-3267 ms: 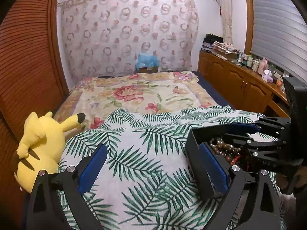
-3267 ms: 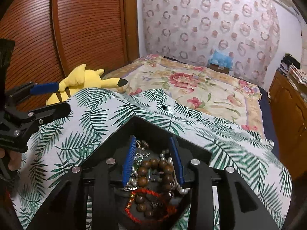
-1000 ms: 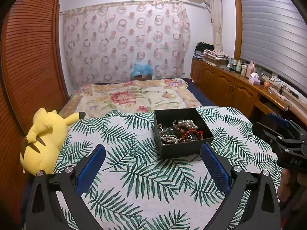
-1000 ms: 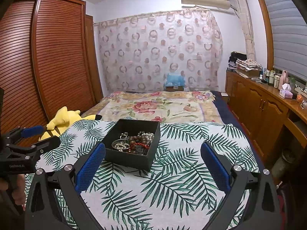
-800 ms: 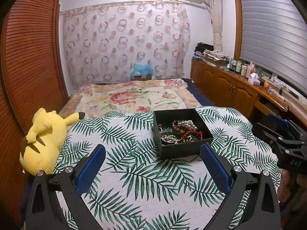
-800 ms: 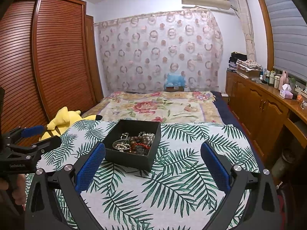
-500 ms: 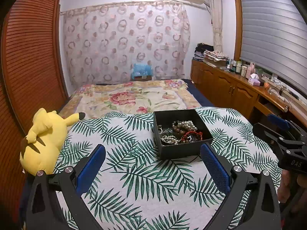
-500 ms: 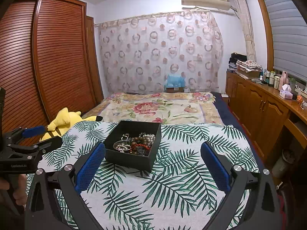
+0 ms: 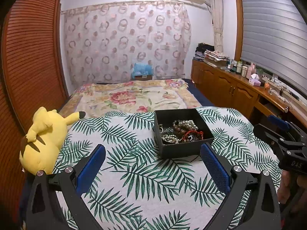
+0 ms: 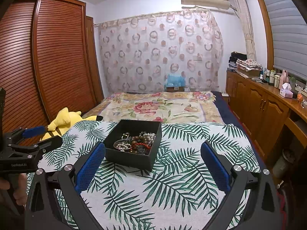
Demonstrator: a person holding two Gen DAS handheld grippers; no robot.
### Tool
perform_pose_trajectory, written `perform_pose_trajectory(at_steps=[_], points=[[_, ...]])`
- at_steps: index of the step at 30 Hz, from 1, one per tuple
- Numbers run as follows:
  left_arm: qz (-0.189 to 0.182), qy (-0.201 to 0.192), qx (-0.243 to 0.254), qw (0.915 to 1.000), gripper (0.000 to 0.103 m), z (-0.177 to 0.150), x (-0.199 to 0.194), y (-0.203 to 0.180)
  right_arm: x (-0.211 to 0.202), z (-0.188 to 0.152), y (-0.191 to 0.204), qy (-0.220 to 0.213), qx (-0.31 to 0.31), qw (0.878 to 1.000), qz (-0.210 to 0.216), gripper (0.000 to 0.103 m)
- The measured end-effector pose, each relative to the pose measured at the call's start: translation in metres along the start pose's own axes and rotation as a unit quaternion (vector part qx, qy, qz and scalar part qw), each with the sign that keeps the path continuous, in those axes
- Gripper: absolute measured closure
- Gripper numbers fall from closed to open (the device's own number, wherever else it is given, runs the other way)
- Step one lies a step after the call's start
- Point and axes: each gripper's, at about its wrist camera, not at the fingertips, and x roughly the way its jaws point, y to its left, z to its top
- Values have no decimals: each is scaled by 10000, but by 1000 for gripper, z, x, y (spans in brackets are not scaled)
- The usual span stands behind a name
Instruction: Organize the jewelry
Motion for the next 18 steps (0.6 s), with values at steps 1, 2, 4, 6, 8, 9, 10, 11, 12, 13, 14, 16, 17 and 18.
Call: perform_pose_trajectory(at_steps=[1, 2, 4, 6, 8, 9, 10, 11, 12, 13, 14, 16, 17, 18], points=[[-1, 2, 4, 10000, 8, 0, 0, 0, 0, 0, 0, 3, 3, 10000, 4, 3], [1, -1, 5, 10000, 8, 0, 0, 0, 0, 0, 0, 3, 4, 10000, 7, 3], [-3, -3, 1, 10000, 8, 0, 0, 0, 0, 0, 0, 2, 0, 10000, 3, 3], [-4, 10, -2, 10000, 8, 0, 1, 0, 0, 0, 0, -2, 1, 10000, 2, 3], [-5, 9, -3, 10000, 8, 0, 0, 0, 0, 0, 0, -2, 7, 10000, 5, 3], [3, 10, -1, 10000, 8, 0, 1, 0, 0, 0, 0, -2, 7, 10000, 3, 3], [3, 10, 0, 10000, 8, 0, 0, 0, 0, 0, 0, 1, 9, 10000, 9, 3], [-1, 10, 1, 10000, 8, 0, 0, 0, 0, -1, 0, 2, 9, 10000, 9, 3], [-2, 6, 4, 10000, 8, 0, 0, 0, 0, 0, 0, -1, 6, 10000, 3, 3], [3, 6, 1, 10000, 8, 0, 0, 0, 0, 0, 0, -3, 7, 10000, 4, 3], [2, 8, 1, 10000, 8, 0, 0, 1, 0, 0, 0, -1, 7, 10000, 0, 3], [-1, 12, 1, 10000, 8, 0, 0, 0, 0, -1, 0, 0, 15, 10000, 6, 3], [-3, 20, -1, 10000, 8, 0, 0, 0, 0, -1, 0, 0, 10, 10000, 7, 3], [0, 17, -4, 10000, 8, 0, 0, 0, 0, 0, 0, -1, 2, 10000, 0, 3]])
